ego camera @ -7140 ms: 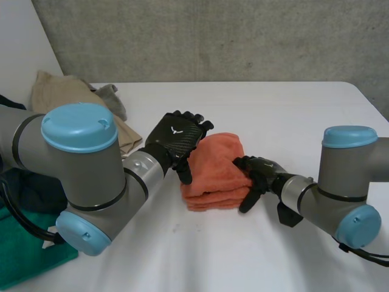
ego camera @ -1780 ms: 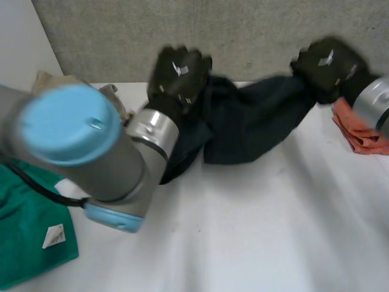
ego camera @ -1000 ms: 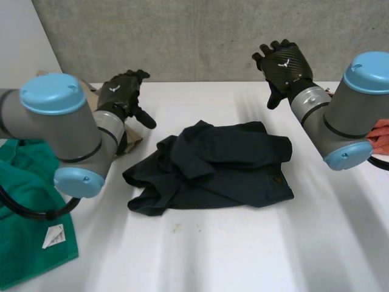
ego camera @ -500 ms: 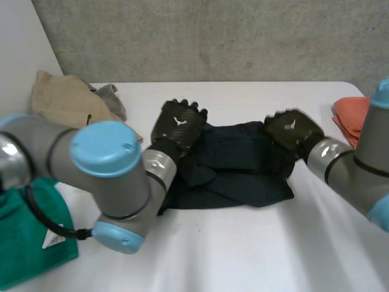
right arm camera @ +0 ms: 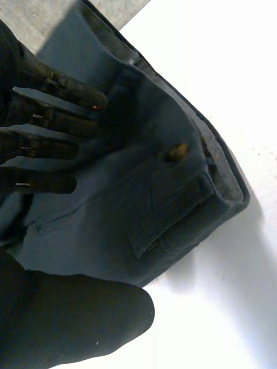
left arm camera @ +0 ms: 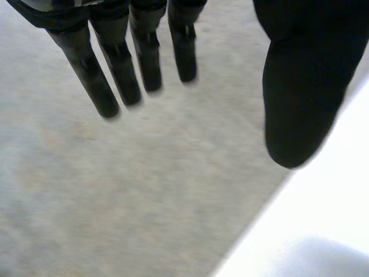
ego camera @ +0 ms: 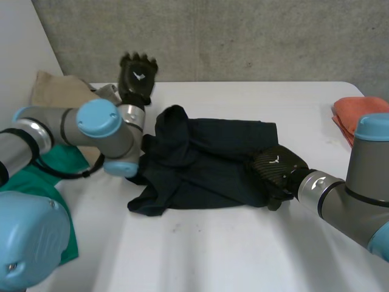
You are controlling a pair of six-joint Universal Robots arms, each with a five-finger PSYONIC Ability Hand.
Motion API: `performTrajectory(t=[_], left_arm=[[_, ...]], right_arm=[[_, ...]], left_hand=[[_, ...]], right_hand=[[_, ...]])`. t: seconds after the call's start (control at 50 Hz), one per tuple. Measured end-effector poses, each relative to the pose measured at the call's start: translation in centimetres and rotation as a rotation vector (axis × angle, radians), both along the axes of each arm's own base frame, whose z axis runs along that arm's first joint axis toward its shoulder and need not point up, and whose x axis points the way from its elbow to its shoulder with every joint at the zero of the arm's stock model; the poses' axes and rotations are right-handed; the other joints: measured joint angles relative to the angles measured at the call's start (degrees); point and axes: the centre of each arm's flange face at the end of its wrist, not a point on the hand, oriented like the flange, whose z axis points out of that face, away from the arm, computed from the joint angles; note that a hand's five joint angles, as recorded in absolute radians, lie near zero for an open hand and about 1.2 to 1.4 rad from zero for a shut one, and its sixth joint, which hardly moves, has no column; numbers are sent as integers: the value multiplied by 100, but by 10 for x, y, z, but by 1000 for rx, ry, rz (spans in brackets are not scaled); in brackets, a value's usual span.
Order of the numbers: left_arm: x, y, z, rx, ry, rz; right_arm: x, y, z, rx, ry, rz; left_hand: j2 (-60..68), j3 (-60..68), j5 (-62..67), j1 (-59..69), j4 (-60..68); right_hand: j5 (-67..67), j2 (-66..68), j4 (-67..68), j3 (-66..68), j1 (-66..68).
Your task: Fold the laundry.
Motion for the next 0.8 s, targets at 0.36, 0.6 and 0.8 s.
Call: performTrajectory(t=[0.36, 0.6, 0.8], left_arm=[[6, 67, 1, 101, -74, -126], [34, 193, 28, 346, -158, -200], [44, 267, 13, 593, -138, -312]], right_arm=[[-4, -3, -12, -69, 28, -69], [-8, 0, -17, -57, 60, -83], [-7, -2, -31, -57, 88, -69]], left_hand=[[-1370, -1364, -1253, -1046, -1352], [203, 191, 234, 585, 234], [430, 415, 461, 760, 451]], right_hand=[[0, 6, 10, 11, 11], [174, 108, 195, 178, 182], [2238, 2393, 2311, 2306, 1842]])
